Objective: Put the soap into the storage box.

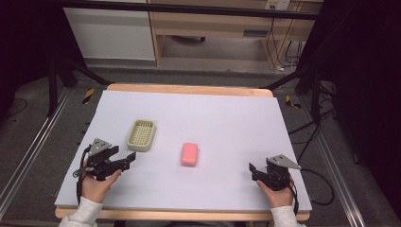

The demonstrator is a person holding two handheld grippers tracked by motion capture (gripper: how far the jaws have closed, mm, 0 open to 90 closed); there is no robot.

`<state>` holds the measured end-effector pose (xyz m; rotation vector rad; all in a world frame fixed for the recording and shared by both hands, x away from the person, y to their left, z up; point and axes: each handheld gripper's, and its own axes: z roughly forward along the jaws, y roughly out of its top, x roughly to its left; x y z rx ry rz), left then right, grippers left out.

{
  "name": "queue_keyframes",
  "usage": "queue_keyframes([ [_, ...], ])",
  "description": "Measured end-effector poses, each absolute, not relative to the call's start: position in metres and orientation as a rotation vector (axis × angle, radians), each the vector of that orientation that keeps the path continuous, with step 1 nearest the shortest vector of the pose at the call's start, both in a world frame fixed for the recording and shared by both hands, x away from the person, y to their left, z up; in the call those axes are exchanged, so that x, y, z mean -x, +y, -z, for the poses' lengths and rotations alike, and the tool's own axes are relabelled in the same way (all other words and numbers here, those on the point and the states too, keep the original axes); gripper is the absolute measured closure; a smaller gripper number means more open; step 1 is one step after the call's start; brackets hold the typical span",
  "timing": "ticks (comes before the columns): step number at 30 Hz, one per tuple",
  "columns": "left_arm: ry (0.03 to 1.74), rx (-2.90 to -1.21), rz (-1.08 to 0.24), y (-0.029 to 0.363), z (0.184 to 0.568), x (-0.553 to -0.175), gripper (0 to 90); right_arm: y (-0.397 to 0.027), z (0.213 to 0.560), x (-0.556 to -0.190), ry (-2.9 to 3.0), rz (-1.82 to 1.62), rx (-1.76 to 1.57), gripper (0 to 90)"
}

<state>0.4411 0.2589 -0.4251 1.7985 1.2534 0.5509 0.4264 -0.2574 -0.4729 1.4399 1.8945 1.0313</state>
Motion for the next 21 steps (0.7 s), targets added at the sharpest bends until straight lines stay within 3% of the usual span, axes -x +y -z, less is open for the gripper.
queue_keyframes([
  [21,1.149,-1.821,-0.545,0.208,0.397,-0.462,26.7,-0.255,0.469,-0.427,1.899,-1.026,-1.407,32.7],
])
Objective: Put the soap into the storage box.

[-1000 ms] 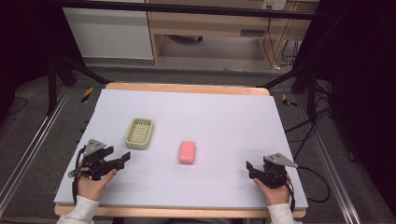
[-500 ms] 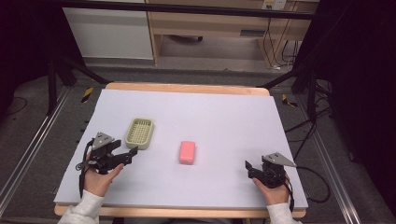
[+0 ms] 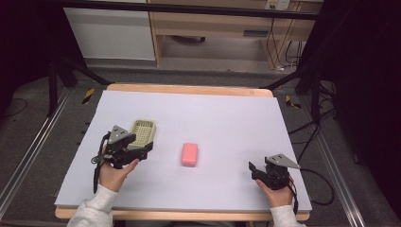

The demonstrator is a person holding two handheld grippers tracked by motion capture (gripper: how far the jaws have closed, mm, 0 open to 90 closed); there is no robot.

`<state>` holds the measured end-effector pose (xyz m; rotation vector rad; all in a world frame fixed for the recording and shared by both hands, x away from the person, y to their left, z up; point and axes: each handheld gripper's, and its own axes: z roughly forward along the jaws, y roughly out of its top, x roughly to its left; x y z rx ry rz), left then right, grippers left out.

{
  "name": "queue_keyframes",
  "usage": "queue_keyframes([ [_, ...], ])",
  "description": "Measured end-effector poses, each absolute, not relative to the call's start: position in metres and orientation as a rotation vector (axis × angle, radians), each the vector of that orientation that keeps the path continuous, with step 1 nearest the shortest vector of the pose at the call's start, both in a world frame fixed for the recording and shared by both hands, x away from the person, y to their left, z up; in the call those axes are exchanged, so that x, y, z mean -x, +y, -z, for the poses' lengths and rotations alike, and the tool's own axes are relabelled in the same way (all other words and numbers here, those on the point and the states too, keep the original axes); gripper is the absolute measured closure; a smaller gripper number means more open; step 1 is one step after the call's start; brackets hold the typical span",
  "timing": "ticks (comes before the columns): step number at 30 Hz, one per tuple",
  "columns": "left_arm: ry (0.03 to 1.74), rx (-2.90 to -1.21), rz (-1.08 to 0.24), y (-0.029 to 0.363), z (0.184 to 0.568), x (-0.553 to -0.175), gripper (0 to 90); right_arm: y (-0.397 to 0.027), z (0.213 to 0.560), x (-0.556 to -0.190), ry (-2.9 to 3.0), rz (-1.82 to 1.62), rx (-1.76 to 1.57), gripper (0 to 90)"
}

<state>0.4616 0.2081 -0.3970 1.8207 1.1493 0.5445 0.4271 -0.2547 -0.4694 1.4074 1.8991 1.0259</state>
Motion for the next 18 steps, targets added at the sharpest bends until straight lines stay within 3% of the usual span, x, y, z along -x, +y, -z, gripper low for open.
queue_keyframes([
  [18,1.081,-1.937,-0.535,0.146,0.405,-0.476,26.5,-0.254,0.469,-0.428,1.915,-1.029,-1.405,35.2],
])
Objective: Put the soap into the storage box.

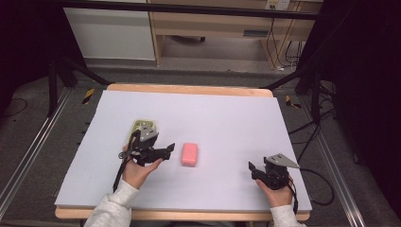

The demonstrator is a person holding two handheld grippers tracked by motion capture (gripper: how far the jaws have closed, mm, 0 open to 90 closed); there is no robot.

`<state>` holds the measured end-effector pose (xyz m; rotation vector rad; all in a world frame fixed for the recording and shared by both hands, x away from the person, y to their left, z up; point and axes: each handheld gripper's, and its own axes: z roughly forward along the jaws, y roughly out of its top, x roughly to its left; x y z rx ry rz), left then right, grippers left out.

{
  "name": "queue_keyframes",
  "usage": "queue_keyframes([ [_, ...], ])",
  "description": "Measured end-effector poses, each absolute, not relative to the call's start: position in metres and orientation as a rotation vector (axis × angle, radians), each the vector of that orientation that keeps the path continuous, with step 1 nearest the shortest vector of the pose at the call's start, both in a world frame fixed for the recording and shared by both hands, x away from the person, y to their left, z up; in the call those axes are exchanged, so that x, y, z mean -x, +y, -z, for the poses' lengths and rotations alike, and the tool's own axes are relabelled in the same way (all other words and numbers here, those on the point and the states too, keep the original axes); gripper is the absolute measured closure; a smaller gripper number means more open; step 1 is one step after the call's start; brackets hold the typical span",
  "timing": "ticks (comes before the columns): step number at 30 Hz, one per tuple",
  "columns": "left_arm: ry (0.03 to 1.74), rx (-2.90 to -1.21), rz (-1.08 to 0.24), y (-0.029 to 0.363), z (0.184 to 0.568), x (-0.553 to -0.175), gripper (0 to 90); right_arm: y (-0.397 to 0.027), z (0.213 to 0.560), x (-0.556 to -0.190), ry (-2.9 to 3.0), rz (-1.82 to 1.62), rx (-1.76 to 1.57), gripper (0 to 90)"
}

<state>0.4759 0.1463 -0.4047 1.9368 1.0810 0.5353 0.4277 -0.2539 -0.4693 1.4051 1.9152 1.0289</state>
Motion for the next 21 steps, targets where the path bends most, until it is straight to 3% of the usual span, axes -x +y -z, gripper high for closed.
queue_keyframes([
  [21,1.077,-2.012,-0.472,0.101,0.424,-0.492,23.1,-0.253,0.47,-0.429,1.925,-1.034,-1.406,35.3],
])
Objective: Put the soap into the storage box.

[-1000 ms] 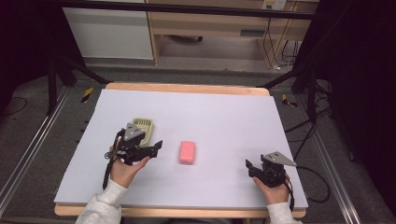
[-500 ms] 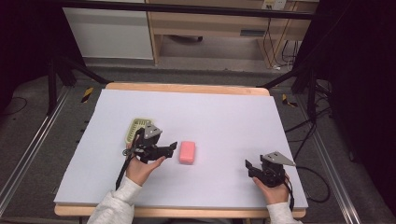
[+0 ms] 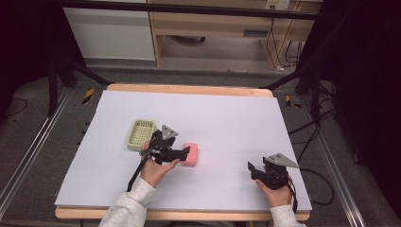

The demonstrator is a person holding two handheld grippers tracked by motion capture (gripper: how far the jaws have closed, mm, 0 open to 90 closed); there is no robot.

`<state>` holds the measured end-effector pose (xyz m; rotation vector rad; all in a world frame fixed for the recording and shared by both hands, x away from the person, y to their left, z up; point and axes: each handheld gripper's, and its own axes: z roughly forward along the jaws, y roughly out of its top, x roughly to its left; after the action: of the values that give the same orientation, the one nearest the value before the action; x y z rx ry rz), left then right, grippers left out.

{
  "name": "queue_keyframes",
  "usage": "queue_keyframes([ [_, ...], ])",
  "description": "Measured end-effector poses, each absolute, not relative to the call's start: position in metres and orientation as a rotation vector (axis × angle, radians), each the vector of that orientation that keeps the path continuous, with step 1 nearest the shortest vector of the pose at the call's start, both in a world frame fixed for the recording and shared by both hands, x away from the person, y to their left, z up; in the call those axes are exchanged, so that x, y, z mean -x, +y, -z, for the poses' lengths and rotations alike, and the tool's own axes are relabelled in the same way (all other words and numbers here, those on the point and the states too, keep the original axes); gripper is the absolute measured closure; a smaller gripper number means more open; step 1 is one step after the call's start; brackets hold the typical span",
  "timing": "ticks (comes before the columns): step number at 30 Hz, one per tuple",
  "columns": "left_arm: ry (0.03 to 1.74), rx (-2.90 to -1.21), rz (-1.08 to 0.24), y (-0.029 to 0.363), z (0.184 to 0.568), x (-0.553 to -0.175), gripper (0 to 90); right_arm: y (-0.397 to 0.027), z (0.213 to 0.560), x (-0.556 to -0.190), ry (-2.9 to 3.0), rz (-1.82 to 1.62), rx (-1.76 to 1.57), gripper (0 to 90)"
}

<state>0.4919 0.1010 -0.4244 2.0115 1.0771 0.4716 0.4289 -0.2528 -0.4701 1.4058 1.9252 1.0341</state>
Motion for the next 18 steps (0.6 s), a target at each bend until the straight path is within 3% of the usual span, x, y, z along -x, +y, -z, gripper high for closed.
queue_keyframes([
  [18,1.088,-2.077,-0.436,0.075,0.447,-0.499,19.6,-0.252,0.471,-0.43,1.931,-1.029,-1.409,33.0],
])
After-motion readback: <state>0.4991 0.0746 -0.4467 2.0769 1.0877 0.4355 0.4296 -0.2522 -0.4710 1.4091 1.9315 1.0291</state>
